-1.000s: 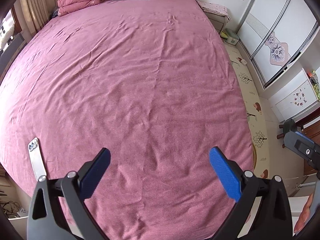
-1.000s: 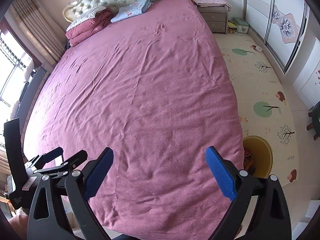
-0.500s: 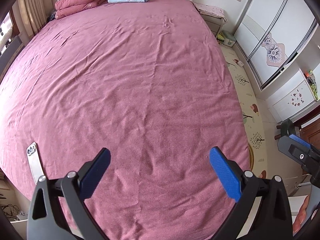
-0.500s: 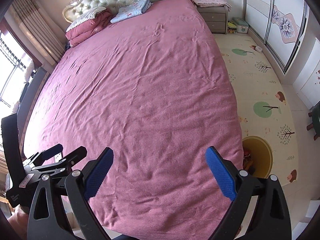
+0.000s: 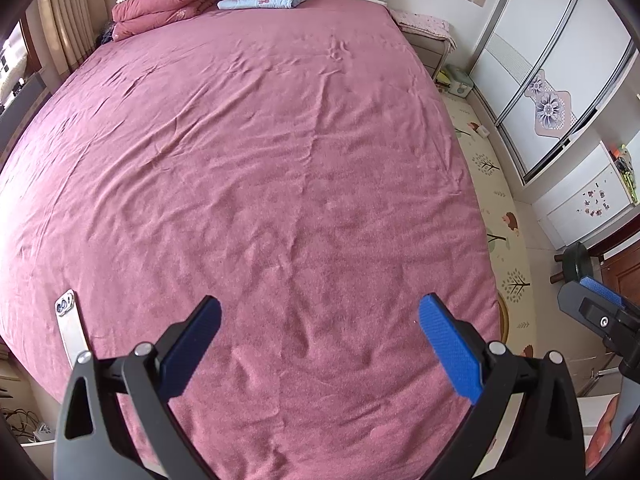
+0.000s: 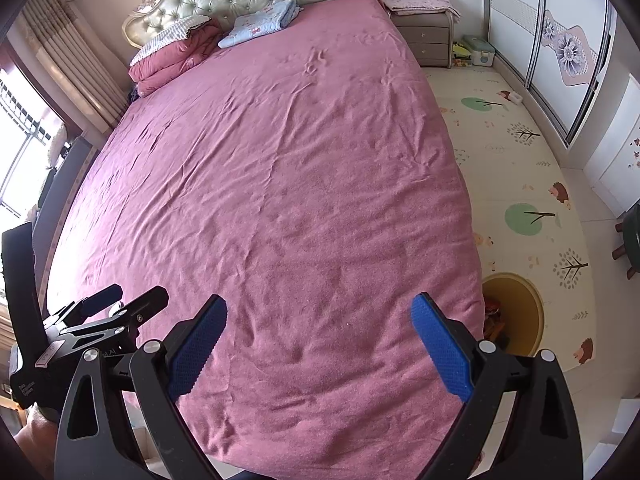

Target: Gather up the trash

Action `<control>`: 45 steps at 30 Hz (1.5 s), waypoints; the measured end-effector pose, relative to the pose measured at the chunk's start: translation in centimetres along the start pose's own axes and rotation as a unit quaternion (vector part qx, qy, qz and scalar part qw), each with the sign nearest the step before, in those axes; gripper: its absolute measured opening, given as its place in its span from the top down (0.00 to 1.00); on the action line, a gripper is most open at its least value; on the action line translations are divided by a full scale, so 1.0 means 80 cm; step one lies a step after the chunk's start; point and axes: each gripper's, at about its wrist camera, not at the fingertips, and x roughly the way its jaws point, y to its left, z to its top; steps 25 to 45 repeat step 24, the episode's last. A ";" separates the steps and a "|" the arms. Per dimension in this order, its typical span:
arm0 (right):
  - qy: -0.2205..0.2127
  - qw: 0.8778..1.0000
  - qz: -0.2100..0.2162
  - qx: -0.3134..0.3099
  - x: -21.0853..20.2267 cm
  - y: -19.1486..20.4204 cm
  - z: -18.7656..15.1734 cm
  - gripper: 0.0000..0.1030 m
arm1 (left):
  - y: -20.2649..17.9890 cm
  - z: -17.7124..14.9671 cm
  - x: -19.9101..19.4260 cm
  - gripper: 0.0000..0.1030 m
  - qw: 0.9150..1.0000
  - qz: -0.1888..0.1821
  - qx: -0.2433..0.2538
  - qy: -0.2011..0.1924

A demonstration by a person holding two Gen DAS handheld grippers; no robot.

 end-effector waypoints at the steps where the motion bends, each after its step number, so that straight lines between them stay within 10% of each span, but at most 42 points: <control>1: -0.001 1.000 0.000 0.000 0.000 0.000 0.001 0.12 | 0.001 0.001 0.000 0.04 1.000 -0.001 -0.001 -0.001; 45: 0.004 1.000 -0.001 0.004 0.006 0.000 -0.001 0.12 | 0.008 0.005 0.002 0.04 1.000 0.002 -0.009 -0.001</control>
